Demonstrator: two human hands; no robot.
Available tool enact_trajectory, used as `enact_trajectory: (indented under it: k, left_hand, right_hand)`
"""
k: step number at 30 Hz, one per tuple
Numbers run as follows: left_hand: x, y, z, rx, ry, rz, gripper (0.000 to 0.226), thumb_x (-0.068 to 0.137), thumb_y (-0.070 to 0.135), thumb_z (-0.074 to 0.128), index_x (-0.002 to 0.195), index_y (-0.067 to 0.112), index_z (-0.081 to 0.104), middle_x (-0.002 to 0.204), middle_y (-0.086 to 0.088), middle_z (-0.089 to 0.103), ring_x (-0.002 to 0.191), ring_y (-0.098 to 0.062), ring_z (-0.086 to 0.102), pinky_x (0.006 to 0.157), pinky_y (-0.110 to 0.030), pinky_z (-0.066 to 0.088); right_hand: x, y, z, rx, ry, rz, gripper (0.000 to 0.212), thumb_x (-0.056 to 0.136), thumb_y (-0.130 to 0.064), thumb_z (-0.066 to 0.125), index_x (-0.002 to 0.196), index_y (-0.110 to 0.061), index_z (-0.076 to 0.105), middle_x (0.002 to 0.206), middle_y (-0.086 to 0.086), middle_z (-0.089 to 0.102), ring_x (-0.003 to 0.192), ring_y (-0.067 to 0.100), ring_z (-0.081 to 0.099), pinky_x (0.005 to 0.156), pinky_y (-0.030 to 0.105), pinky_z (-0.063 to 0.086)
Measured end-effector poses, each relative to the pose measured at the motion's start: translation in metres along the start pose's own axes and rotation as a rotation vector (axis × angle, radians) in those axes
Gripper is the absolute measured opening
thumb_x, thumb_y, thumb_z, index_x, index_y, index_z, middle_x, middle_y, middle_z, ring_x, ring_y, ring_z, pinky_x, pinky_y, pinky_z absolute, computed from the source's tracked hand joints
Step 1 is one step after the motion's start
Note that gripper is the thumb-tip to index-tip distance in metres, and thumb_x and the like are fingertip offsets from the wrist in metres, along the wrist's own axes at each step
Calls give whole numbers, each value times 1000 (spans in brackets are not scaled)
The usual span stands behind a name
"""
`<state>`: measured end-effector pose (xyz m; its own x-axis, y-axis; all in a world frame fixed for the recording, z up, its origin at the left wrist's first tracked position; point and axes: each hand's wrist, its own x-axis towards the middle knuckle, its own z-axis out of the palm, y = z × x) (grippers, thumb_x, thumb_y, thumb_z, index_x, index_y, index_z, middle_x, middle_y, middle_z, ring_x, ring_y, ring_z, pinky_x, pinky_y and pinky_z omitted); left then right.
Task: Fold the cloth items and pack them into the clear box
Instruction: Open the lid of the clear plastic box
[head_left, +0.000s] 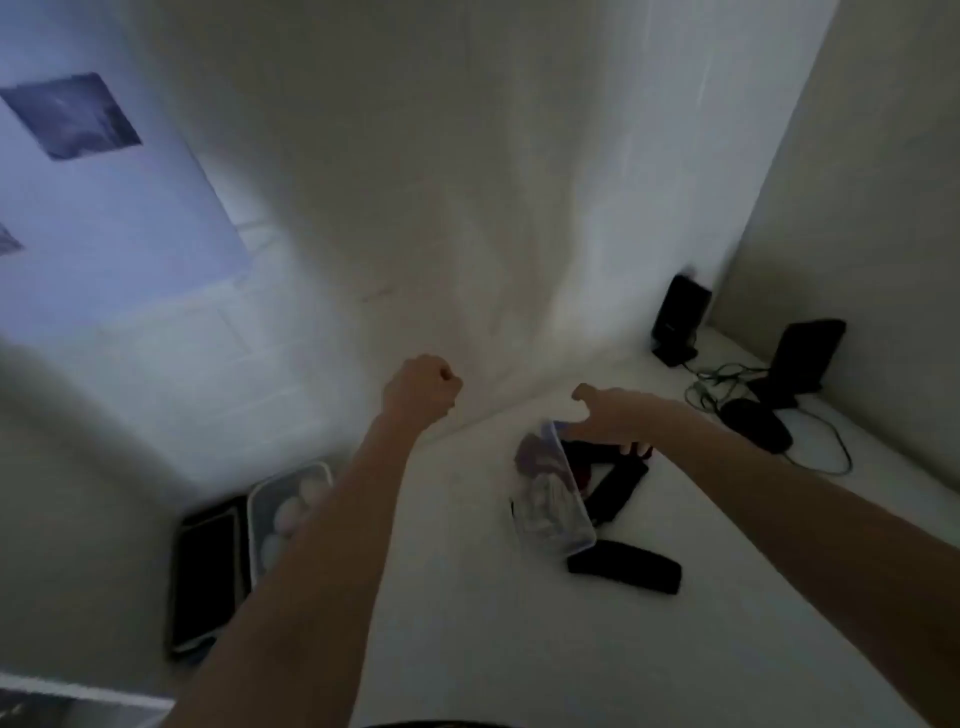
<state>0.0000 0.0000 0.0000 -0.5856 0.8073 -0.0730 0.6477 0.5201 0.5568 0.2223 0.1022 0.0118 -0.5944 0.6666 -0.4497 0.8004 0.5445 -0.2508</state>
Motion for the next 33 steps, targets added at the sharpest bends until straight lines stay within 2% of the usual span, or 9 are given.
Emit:
enact_trajectory:
  k: [2,4,6,9,16,19,22,27,33]
  left_hand:
    - [4,-9,17,18,-30,-10,14,81,21,55,83,15,68,87,-8,72,83,-27,68,81,-41,56]
    - [3,-26,36,48,-64,-34,19,82,16,52,93,14,68,103,-10,69,99,-30,63,89,-39,51]
    - [3,-41,54,67,-115,-26,25,83,11,51,103,12,65,114,-11,65,110,-30,57,95,-38,46]
    - [11,-59,77,61,-145,18,29,85,11,55,113,8,60,120,-14,62,114,-30,55,95,-32,39]
    - [32,-88,115,-83,-188,89,15,90,22,56,99,16,65,95,-11,70,85,-25,65,75,-29,47]
    - [34,-93,127,-153,-266,116,15,92,27,54,92,18,66,85,-4,69,62,-7,61,64,-18,47]
    - [33,-93,133,-169,-371,135,24,93,34,51,89,18,68,69,10,66,52,1,51,49,-12,39]
    - [25,-102,140,-269,-368,115,23,91,35,52,76,23,65,52,19,61,56,-2,47,51,-15,36]
    - [-8,-106,142,-399,-270,166,29,92,32,52,80,8,65,48,12,64,40,-2,37,41,-14,29]
  right_hand:
    - [1,4,16,51,-157,70,89,84,-62,49,149,-17,9,142,12,43,60,15,55,46,24,47]
    - [3,9,41,172,-234,95,91,87,-57,50,149,-14,0,130,15,52,60,13,55,45,23,46]
    - [12,13,65,330,-217,91,78,89,-48,53,145,-10,14,110,11,58,65,16,60,48,25,51]
    - [31,21,98,545,-88,76,39,92,-28,54,125,-11,43,115,13,59,85,24,64,65,35,57]
    - [44,35,116,884,7,-26,24,93,-16,52,114,-24,61,81,-1,66,64,14,66,55,33,59]
    - [50,43,120,940,52,-88,26,92,-12,52,109,-29,63,68,-2,61,43,1,57,41,21,50]
    - [67,46,130,1022,139,-111,26,94,-11,51,114,-18,65,59,2,58,34,5,49,32,16,41]
    - [83,54,142,1055,217,-229,27,89,-4,52,112,-1,66,71,13,62,65,27,56,54,28,44]
    - [57,70,150,855,511,-255,23,92,-17,50,104,-17,70,87,4,65,68,12,55,47,16,43]
